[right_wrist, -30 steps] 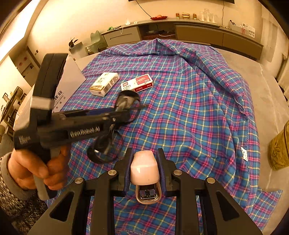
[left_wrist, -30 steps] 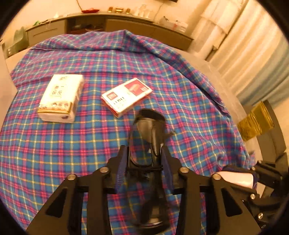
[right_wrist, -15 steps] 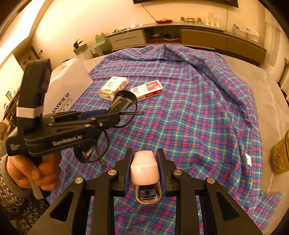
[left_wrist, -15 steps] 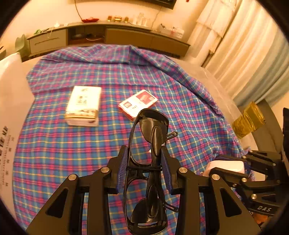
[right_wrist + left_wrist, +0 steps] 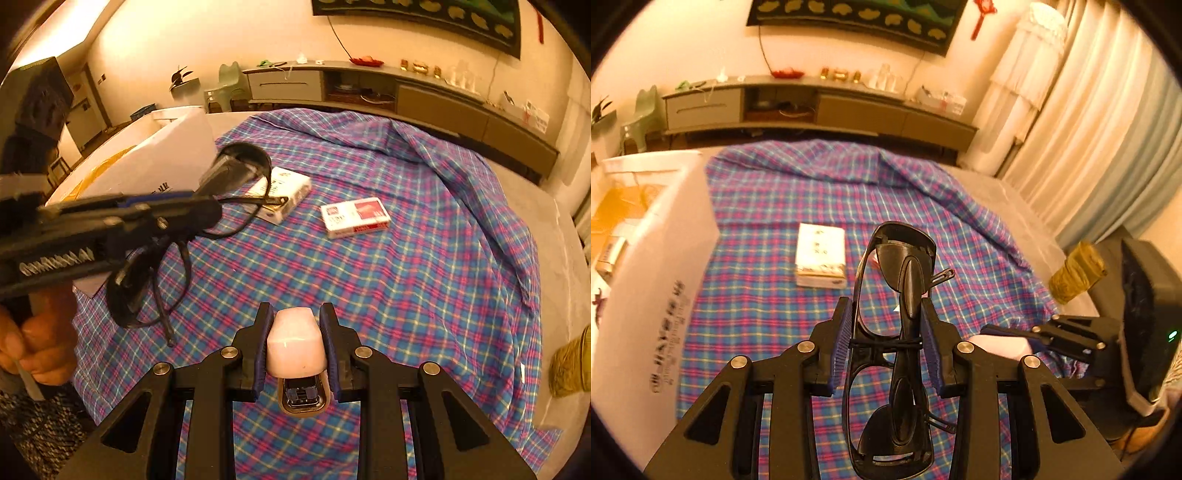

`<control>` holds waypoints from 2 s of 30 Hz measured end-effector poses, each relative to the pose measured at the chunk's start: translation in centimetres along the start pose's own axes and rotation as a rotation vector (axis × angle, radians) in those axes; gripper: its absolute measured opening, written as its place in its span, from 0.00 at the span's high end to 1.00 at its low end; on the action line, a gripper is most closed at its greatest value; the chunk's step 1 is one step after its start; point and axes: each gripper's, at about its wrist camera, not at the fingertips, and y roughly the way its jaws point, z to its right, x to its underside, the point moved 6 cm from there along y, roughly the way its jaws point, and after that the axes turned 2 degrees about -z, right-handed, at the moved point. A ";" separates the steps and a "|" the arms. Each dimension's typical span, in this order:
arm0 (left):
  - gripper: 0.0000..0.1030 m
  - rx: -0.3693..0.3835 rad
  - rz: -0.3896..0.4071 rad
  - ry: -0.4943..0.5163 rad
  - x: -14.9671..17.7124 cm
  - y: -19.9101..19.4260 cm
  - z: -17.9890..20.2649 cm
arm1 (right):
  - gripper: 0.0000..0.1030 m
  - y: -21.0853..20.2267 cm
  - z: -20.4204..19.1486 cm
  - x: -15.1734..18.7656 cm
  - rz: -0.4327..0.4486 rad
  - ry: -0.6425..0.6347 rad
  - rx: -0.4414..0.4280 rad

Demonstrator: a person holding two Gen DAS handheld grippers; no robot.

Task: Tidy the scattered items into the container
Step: 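Carry the black glasses and white stapler over the cardboard box with both tools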

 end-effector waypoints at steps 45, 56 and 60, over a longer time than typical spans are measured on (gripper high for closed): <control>0.64 -0.088 0.238 -0.201 -1.6 -13.5 -14.7 | 0.74 2.4 -10.5 -4.1 0.052 -0.166 0.068; 0.64 -0.110 0.243 -0.227 -1.5 -13.9 -16.4 | 0.74 2.1 -11.3 -4.6 0.060 -0.171 0.071; 0.64 -0.117 0.247 -0.243 -1.4 -14.2 -17.3 | 0.74 1.9 -11.9 -4.9 0.065 -0.178 0.071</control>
